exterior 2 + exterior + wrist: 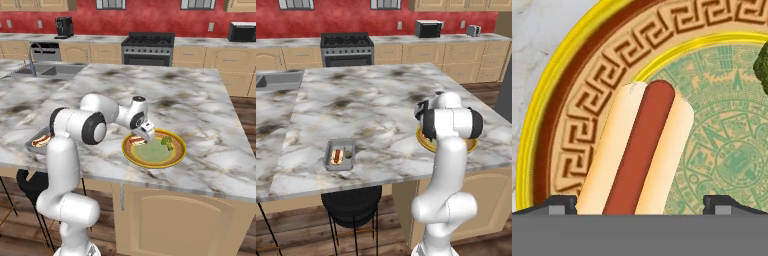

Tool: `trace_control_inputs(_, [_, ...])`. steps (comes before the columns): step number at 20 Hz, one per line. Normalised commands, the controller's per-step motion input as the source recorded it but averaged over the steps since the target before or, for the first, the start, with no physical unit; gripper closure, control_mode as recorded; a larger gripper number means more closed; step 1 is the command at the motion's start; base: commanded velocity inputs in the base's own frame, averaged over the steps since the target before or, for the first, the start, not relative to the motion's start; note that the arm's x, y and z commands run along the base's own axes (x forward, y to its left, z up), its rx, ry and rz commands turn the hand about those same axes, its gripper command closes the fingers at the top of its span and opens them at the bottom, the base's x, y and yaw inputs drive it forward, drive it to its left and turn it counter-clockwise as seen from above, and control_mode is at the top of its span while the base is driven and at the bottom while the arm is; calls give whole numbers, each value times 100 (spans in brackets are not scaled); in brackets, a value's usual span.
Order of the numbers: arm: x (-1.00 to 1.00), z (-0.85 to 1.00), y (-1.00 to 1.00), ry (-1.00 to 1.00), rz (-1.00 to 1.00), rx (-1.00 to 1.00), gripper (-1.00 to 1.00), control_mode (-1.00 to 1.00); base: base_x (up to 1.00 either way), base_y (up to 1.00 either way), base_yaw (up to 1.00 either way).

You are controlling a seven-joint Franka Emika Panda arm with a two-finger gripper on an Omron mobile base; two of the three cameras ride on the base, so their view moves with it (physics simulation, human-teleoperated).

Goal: Place one cooked food and one vegetable from the large plate to each tupperware container.

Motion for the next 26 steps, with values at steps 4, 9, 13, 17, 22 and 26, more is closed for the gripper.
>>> trace_control_inputs(4, [0, -31, -12, 0, 0, 7, -100, -100, 0, 0, 0])
trace_control_inputs(9, [5, -27, -1, 0, 0, 1, -100, -100, 0, 0, 0])
trace_control_inputs(13, [11, -34, 3, 0, 0, 0, 100, -100, 0, 0, 0])
trace_control_inputs(17, [4, -36, 1, 0, 0, 0, 100, -100, 0, 0, 0])
trace_control_inputs(22, [1, -17, 0, 4, 0, 1, 100, -100, 0, 0, 0])
trace_control_inputs(26, [-47, 14, -7, -1, 0, 2, 100, -100, 0, 0, 0])
